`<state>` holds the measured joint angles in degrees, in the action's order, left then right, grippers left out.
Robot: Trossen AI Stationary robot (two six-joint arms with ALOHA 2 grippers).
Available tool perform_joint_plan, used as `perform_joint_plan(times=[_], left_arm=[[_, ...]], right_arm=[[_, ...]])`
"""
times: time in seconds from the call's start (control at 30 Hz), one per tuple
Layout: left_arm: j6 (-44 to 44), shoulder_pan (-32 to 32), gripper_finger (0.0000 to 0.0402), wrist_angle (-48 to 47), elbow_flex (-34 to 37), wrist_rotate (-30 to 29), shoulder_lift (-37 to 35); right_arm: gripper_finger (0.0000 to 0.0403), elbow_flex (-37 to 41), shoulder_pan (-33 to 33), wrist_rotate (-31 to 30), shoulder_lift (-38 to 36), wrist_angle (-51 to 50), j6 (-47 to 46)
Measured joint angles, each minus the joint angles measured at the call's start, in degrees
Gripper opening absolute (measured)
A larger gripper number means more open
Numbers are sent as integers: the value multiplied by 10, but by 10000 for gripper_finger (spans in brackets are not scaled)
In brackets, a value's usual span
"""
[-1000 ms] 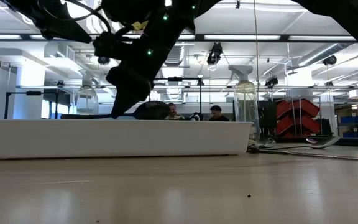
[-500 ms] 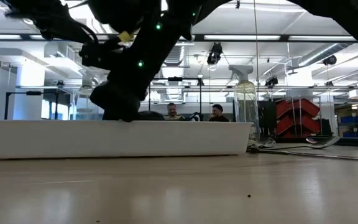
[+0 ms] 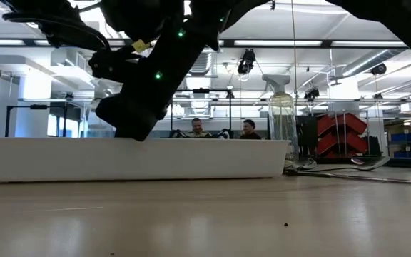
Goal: Sort silverware
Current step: Put the black spoon with the other black spoons on the silverware tray
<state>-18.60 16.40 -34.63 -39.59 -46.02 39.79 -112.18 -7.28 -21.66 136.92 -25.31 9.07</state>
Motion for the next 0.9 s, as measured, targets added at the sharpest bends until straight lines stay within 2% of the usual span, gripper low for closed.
perform_joint_plan(times=[0.23,0.37,0.43,0.53,0.9], left_arm=[[-12,0,39,-1,0,0,0],[-15,0,39,-2,0,4,0],[-15,0,39,-4,0,17,0],[-17,0,39,-4,0,42,1],[-22,1,39,3,3,51,64]], right_arm=[[109,1,0,37,-9,7,15],[117,2,-2,46,-50,-26,29],[113,16,-2,70,-80,-56,36],[101,71,0,103,-138,-91,35],[67,387,20,102,-446,-232,37]])
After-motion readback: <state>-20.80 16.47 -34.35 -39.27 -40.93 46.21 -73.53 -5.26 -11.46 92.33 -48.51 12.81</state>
